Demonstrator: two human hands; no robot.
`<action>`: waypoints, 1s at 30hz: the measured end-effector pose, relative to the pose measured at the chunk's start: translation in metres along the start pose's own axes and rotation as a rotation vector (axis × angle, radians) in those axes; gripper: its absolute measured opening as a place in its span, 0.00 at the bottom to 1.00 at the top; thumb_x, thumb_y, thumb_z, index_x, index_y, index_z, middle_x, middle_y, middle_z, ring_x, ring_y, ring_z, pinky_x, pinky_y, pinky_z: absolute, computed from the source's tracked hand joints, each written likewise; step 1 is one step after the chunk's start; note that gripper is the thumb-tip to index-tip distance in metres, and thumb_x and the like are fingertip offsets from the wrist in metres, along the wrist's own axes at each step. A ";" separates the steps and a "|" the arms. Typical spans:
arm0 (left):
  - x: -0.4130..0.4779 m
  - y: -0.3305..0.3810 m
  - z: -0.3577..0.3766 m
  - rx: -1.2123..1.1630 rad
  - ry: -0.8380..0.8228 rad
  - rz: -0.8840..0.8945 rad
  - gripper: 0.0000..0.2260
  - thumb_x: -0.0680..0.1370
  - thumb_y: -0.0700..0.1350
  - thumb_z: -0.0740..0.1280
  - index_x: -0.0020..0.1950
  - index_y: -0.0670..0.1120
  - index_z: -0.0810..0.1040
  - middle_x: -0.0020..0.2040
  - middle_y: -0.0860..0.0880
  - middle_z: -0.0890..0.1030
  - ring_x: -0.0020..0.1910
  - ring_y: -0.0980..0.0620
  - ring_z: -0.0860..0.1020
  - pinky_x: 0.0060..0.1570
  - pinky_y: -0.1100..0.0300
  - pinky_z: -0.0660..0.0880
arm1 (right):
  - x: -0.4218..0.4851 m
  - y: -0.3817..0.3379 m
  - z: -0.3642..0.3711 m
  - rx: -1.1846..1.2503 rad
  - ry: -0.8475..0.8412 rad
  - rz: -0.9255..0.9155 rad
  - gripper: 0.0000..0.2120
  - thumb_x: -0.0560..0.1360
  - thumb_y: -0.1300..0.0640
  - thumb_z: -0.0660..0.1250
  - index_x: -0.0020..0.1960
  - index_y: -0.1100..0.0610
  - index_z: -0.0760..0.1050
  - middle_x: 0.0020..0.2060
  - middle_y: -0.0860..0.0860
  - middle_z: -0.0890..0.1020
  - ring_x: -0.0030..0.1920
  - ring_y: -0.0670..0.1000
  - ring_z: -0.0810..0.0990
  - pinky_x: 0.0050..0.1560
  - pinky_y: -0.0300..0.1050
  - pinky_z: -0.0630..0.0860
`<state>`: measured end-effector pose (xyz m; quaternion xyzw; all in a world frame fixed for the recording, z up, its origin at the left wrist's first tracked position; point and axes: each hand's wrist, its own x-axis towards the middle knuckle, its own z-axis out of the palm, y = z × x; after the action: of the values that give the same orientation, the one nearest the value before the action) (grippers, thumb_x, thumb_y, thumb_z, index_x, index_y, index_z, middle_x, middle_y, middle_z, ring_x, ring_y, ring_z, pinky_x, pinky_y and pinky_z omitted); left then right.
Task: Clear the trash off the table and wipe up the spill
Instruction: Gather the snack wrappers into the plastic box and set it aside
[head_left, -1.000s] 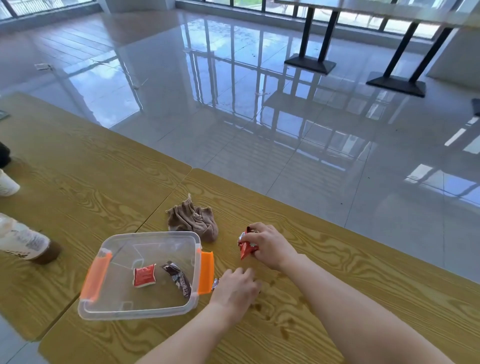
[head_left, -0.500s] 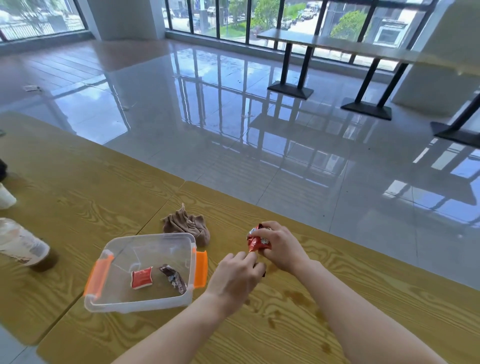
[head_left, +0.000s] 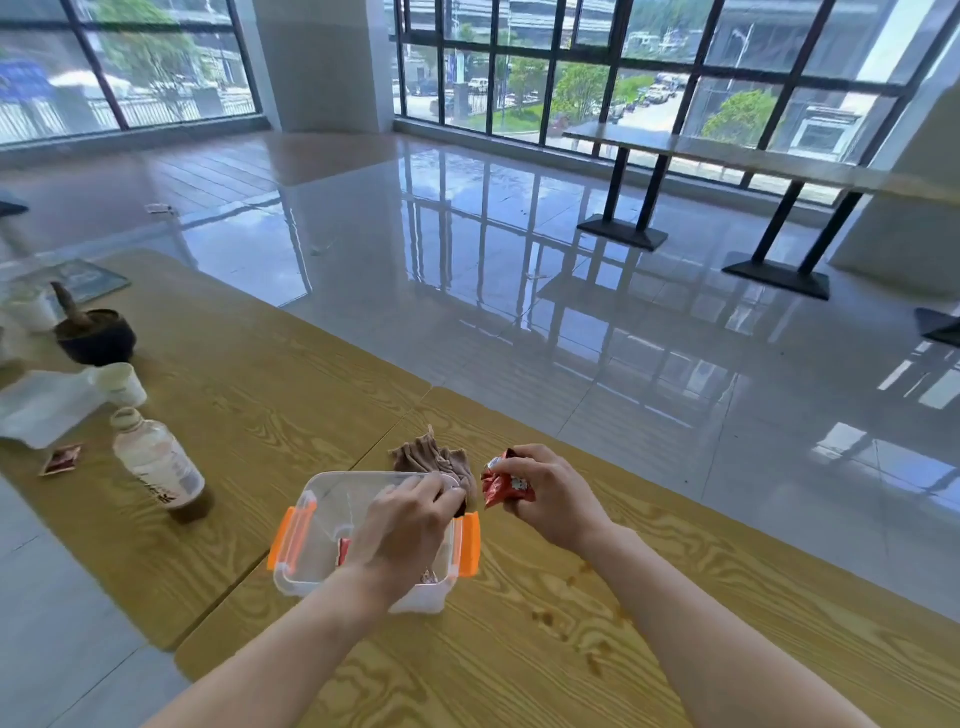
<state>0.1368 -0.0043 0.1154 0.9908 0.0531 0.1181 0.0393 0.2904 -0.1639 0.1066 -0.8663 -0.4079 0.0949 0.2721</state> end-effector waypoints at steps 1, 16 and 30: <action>-0.003 -0.007 -0.002 -0.003 0.005 -0.023 0.17 0.66 0.34 0.72 0.51 0.50 0.80 0.44 0.51 0.80 0.39 0.48 0.79 0.32 0.55 0.73 | 0.003 -0.008 0.003 -0.002 -0.001 -0.016 0.23 0.71 0.57 0.74 0.63 0.43 0.78 0.66 0.49 0.74 0.65 0.55 0.73 0.65 0.51 0.71; -0.038 -0.089 0.027 -0.164 -0.099 -0.199 0.15 0.71 0.37 0.69 0.51 0.55 0.81 0.40 0.53 0.77 0.37 0.46 0.78 0.41 0.51 0.69 | 0.029 -0.076 0.065 -0.079 -0.187 -0.138 0.22 0.73 0.60 0.67 0.62 0.40 0.77 0.72 0.50 0.68 0.69 0.57 0.66 0.69 0.52 0.66; -0.049 -0.118 0.023 -0.021 -0.133 -0.351 0.20 0.72 0.42 0.71 0.64 0.46 0.76 0.62 0.43 0.76 0.63 0.42 0.72 0.52 0.48 0.77 | 0.027 -0.062 0.076 -0.084 0.017 0.100 0.18 0.77 0.60 0.65 0.66 0.54 0.75 0.61 0.53 0.76 0.62 0.56 0.72 0.61 0.46 0.71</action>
<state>0.0835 0.1057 0.0716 0.9715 0.2211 0.0444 0.0731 0.2381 -0.0811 0.0786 -0.8970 -0.3656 0.0838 0.2338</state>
